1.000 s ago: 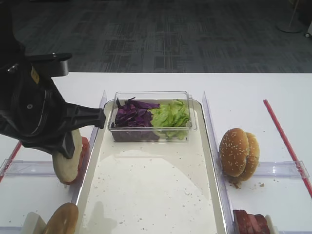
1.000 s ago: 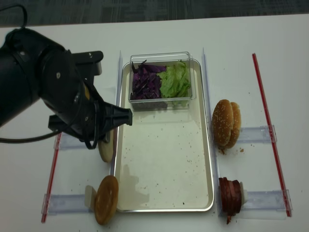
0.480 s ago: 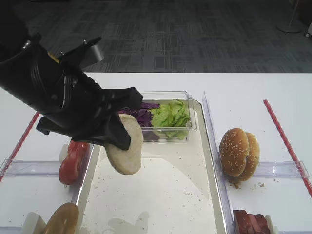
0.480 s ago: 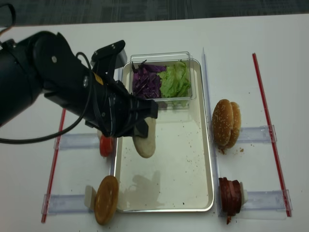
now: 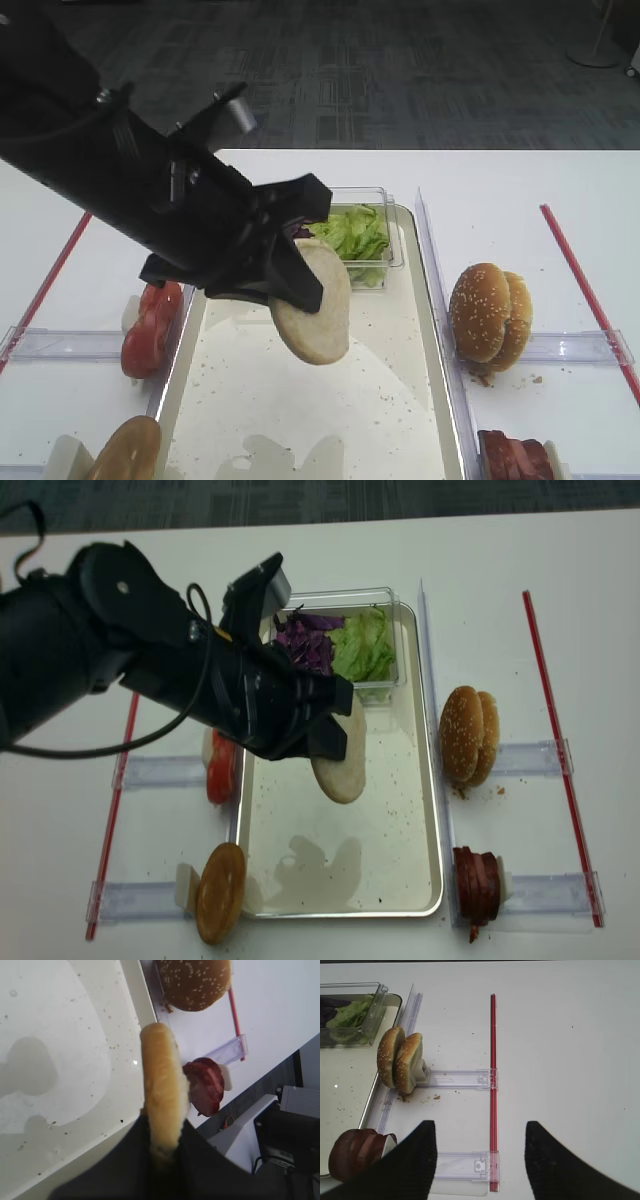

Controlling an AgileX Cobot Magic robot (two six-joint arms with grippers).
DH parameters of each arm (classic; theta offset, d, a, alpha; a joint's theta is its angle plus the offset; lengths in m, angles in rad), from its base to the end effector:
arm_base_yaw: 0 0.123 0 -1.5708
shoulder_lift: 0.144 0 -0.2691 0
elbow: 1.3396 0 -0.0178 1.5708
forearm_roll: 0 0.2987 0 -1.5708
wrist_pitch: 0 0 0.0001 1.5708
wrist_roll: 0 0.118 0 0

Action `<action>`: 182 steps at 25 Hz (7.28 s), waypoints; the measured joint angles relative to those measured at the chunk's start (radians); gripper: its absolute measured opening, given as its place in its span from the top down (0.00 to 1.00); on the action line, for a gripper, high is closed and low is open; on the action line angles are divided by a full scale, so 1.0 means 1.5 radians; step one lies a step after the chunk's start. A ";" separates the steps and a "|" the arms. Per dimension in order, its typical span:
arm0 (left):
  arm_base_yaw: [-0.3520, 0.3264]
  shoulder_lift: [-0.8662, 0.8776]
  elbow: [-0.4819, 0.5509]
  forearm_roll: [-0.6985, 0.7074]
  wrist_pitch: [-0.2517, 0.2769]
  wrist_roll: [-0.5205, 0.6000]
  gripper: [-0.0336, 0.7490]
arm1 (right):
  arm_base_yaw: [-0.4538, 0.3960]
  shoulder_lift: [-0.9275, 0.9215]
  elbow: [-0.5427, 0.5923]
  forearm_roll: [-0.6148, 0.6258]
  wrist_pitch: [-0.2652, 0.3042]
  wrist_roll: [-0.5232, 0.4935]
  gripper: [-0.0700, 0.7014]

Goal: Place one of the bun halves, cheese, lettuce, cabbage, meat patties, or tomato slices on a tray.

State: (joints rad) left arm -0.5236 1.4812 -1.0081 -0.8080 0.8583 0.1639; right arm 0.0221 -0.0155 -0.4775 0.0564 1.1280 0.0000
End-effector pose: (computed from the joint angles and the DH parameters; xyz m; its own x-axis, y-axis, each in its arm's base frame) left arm 0.2675 -0.2291 0.2096 -0.9595 0.1458 -0.2411 0.2700 0.7203 -0.6390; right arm 0.0736 0.0076 0.2747 -0.5216 0.0126 -0.8531 -0.0530 0.9975 0.0471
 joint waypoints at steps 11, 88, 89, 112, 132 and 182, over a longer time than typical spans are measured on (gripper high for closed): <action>0.002 0.156 0.000 -0.054 -0.004 0.080 0.92 | 0.000 0.000 0.000 0.000 0.000 0.000 0.36; 0.047 0.101 -0.067 -0.016 0.053 0.038 0.31 | 0.000 0.000 0.000 0.000 0.000 0.000 0.36; 0.047 0.101 -0.067 0.005 0.060 0.028 0.31 | 0.000 0.000 0.000 0.000 0.000 0.000 0.36; 0.047 0.080 -0.127 0.547 0.230 -0.286 0.31 | 0.000 0.000 0.000 0.000 0.000 0.000 0.36; 0.359 0.080 -0.127 0.554 0.237 -0.182 0.31 | 0.000 0.000 0.000 0.000 0.000 0.000 0.36; 0.365 -0.916 0.345 0.582 0.215 -0.158 0.31 | 0.000 0.000 0.000 0.000 0.000 0.000 0.36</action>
State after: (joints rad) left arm 0.0241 0.1079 -0.4900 0.0657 1.1802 -0.0725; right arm 0.0221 -0.0155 -0.4775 0.0564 1.1280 0.0000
